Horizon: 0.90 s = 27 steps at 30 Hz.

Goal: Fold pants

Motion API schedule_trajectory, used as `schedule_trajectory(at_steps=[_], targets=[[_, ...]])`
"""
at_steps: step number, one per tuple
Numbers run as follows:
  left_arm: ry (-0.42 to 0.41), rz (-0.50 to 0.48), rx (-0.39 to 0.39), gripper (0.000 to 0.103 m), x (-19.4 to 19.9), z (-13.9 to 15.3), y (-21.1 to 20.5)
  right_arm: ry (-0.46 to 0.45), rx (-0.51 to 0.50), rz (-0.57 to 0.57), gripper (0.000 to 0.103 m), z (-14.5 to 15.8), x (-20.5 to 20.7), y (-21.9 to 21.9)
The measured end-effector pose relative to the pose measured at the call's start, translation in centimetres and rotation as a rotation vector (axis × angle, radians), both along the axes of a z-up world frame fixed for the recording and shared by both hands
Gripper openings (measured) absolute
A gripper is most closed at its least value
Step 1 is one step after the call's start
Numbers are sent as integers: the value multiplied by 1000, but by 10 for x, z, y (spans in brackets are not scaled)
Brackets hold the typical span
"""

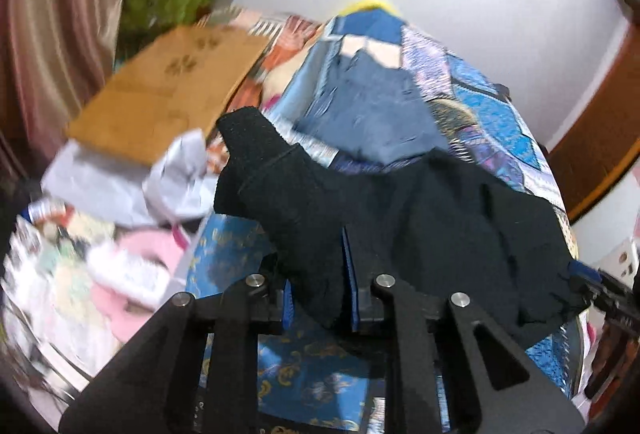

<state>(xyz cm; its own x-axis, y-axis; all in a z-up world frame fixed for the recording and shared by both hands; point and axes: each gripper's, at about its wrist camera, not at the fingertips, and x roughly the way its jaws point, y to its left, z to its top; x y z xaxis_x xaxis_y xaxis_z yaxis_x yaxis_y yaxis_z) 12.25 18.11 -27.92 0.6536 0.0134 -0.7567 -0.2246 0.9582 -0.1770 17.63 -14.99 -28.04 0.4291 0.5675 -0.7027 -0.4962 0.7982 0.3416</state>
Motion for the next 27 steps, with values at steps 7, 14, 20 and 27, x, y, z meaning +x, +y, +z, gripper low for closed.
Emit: schedule_trajectory(at_steps=[7, 14, 20, 27], targets=[[-108, -123, 29, 17, 12, 60, -45, -28, -60, -151, 55, 3, -1, -70], [-156, -237, 50, 16, 29, 90, -102, 47, -51, -191, 55, -29, -5, -100], [-171, -368, 53, 15, 48, 107, -164, 65, 7, -175, 55, -42, -6, -100], [-172, -551, 65, 15, 63, 99, -252, 58, 16, -149, 55, -43, -6, -98]])
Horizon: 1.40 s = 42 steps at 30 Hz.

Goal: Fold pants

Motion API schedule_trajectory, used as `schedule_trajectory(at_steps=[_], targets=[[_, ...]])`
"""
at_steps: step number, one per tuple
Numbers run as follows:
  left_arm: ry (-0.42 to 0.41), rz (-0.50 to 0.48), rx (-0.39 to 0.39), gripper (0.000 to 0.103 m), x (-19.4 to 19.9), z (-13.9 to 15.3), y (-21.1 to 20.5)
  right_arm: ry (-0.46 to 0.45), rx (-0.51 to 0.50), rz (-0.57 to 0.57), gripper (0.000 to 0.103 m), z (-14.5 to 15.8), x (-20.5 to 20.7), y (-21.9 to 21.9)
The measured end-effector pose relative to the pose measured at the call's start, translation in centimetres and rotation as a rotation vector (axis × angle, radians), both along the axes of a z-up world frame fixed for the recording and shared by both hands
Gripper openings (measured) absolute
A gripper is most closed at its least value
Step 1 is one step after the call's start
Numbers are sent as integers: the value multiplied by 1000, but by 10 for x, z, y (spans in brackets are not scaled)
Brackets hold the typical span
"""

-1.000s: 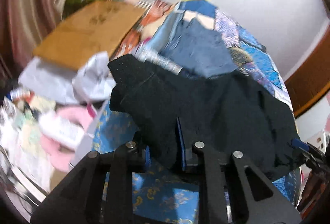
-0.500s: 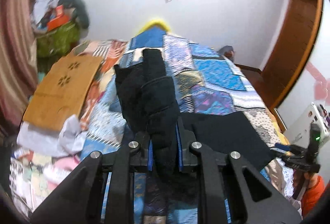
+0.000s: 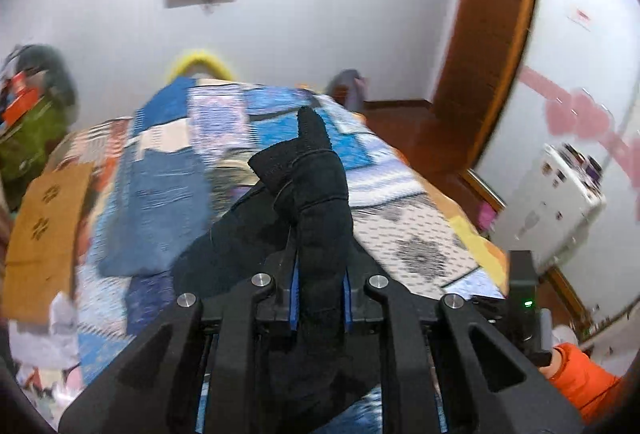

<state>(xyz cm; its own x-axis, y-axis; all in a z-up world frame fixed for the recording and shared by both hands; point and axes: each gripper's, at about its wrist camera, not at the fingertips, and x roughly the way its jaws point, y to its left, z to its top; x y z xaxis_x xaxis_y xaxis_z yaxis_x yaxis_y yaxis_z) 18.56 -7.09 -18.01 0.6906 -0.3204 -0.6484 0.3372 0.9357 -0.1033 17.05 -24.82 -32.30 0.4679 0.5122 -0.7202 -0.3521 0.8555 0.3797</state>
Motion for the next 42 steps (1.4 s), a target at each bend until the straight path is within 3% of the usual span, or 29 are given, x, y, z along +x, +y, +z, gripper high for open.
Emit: schedule_trajectory(at_steps=[5, 10, 12, 14, 16, 18, 22, 26, 29, 35, 38, 42], targets=[[108, -121, 25, 15, 11, -44, -53, -10, 18, -24, 55, 2, -2, -3], [237, -182, 36, 18, 14, -87, -74, -20, 34, -50, 55, 9, -14, -16], [247, -198, 40, 29, 9, -92, -76, -30, 10, -52, 55, 12, -19, -19], [272, -226, 50, 61, 2, -95, -80, -47, -28, -54, 56, 15, -24, -21], [271, -233, 61, 71, -6, -93, -81, -58, -57, -54, 58, 16, -29, -22], [233, -229, 77, 71, -11, -81, -79, -60, -68, -53, 59, 16, -34, -23], [128, -151, 121, 90, -2, -54, -56, -60, -82, -49, 59, 12, -36, -22], [75, 7, 188, 92, 39, -46, -6, -56, -79, -38, 59, 8, -33, -17], [125, 142, 255, 92, 89, -63, 36, -50, -46, -27, 59, 6, -26, -12], [242, 246, 364, 92, 162, -117, 80, -48, -69, 55, 59, 0, -9, 3], [304, 243, 455, 92, 170, -152, 92, -41, -76, 97, 59, 0, 3, 1], [301, 232, 376, 92, 142, -163, 115, -58, -153, 58, 59, -1, 26, -11]])
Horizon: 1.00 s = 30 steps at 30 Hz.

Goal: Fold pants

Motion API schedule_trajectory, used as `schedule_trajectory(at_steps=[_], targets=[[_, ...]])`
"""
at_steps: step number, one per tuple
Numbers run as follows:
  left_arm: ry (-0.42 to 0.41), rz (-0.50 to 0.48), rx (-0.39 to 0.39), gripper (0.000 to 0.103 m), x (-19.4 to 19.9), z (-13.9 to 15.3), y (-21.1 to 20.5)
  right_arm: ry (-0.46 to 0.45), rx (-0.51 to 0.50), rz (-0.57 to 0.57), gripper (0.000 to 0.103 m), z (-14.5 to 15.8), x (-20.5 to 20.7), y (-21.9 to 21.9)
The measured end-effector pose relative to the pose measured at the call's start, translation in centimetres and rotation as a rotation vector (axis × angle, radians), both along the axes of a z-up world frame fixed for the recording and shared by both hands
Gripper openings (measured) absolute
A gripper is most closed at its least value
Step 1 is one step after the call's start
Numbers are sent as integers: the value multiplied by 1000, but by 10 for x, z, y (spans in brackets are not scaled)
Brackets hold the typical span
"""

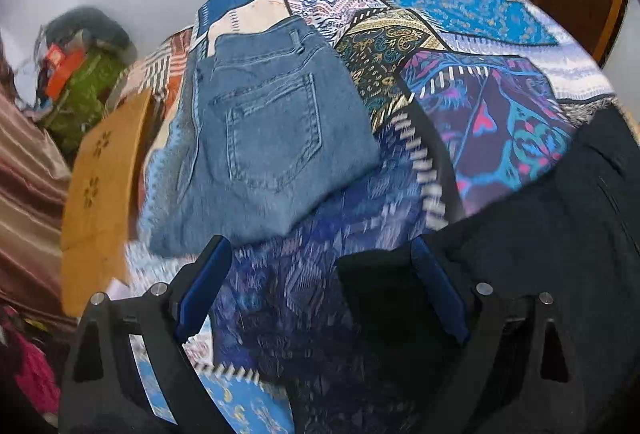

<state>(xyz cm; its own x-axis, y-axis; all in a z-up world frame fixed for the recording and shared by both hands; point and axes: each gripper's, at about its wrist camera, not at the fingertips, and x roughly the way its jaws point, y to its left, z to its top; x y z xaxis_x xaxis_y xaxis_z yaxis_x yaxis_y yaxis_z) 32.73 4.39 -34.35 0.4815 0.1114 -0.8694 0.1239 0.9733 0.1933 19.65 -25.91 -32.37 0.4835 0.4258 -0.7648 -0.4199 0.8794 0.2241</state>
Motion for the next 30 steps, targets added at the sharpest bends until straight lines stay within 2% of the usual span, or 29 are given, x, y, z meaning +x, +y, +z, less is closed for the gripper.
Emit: schedule_trajectory(at_steps=[4, 7, 10, 13, 17, 20, 22, 23, 24, 25, 26, 27, 28, 29, 30], targets=[[76, 70, -107, 92, -39, -1, 22, -41, -100, -113, 59, 6, 24, -14], [59, 85, -165, 92, -93, 5, 29, -101, -124, -112, 59, 24, 21, -18], [50, 87, -189, 92, -130, 14, 28, -174, -147, -94, 59, 48, 11, -16], [-3, 77, -147, 91, -152, 34, 26, -191, -86, -59, 59, 65, 5, -11], [-174, -9, -130, 91, -161, 82, 11, -173, 30, 33, 59, 78, 5, 10], [-255, -77, -170, 91, -155, 109, -8, -162, 86, 103, 58, 79, 2, 34], [-258, -135, -218, 91, -144, 117, -26, -171, 99, 143, 53, 78, 1, 52], [-249, -161, -243, 91, -138, 117, -32, -169, 105, 159, 46, 75, 0, 58], [-240, -180, -261, 89, -134, 116, -38, -157, 109, 172, 42, 72, 2, 65], [-225, -196, -272, 82, -129, 111, -45, -135, 117, 187, 41, 66, 5, 72], [-188, -219, -274, 68, -123, 102, -57, -125, 118, 197, 39, 62, 5, 75], [-152, -231, -272, 62, -117, 93, -63, -107, 107, 210, 35, 54, 7, 82], [-122, -239, -271, 52, -113, 85, -66, -86, 85, 219, 34, 45, 9, 86], [-75, -247, -266, 47, -107, 68, -70, -67, 67, 224, 34, 37, 10, 88], [-46, -245, -250, 46, -104, 57, -73, -45, 50, 228, 31, 28, 11, 90]])
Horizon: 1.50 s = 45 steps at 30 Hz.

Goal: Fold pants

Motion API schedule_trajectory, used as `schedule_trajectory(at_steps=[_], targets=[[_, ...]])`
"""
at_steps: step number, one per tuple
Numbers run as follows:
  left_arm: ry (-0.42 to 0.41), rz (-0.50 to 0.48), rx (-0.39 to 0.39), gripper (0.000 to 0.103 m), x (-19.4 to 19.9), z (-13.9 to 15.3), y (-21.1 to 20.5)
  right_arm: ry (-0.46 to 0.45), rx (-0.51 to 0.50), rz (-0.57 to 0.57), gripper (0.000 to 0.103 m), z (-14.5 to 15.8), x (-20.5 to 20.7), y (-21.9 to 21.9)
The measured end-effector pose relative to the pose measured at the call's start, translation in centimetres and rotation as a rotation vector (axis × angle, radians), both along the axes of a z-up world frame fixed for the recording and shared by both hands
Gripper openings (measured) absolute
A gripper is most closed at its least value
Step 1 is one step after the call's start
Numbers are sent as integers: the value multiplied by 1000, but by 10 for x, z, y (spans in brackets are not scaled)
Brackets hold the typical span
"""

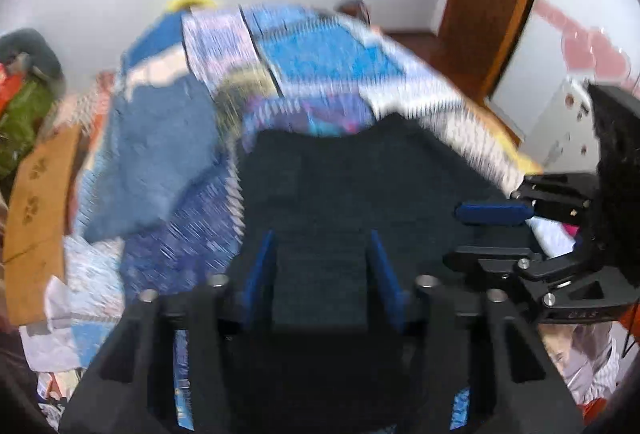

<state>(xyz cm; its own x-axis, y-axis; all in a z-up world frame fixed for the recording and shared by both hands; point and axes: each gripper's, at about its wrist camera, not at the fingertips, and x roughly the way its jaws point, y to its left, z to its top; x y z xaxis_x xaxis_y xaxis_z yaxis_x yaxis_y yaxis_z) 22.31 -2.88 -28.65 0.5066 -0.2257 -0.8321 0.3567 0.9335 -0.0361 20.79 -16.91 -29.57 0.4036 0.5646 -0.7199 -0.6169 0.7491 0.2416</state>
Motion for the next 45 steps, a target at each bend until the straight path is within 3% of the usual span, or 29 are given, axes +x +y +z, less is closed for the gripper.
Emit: schedule_trajectory(at_steps=[3, 7, 9, 13, 16, 18, 24, 26, 29, 33, 39, 41, 45], targets=[[-3, -10, 57, 44, -4, -24, -2, 20, -20, -2, 27, -12, -4, -5], [-49, -24, 129, 44, -22, -22, -3, 13, -24, -20, 27, -7, -19, -20], [-32, -9, 128, 44, -26, -24, 7, 28, -12, -35, 27, -7, -24, -28], [25, 40, 46, 51, -27, -26, 34, 38, -4, -63, 27, -3, -34, -39], [31, 60, 27, 52, -33, -21, 45, 35, -17, -81, 31, 2, -35, -42], [23, 71, 47, 54, -39, -19, 50, 36, -42, -119, 41, 1, -38, -49], [-7, 129, 80, 60, -55, -2, 73, 67, -10, -215, 47, 4, -43, -78], [-27, 153, 53, 71, -53, 9, 83, 67, 5, -245, 51, 8, -43, -83], [-28, 179, -22, 84, -42, 16, 91, 75, 47, -278, 65, 11, -38, -85], [98, 147, -133, 84, -9, -2, 84, 120, 74, -278, 66, -2, -28, -73], [277, 83, -187, 84, 25, -43, 61, 263, 178, -284, 67, -29, -7, -68], [297, 79, -206, 90, 32, -48, 60, 303, 217, -281, 68, -35, 0, -69], [294, 42, -234, 90, 42, -49, 53, 298, 222, -249, 70, -38, 8, -62]])
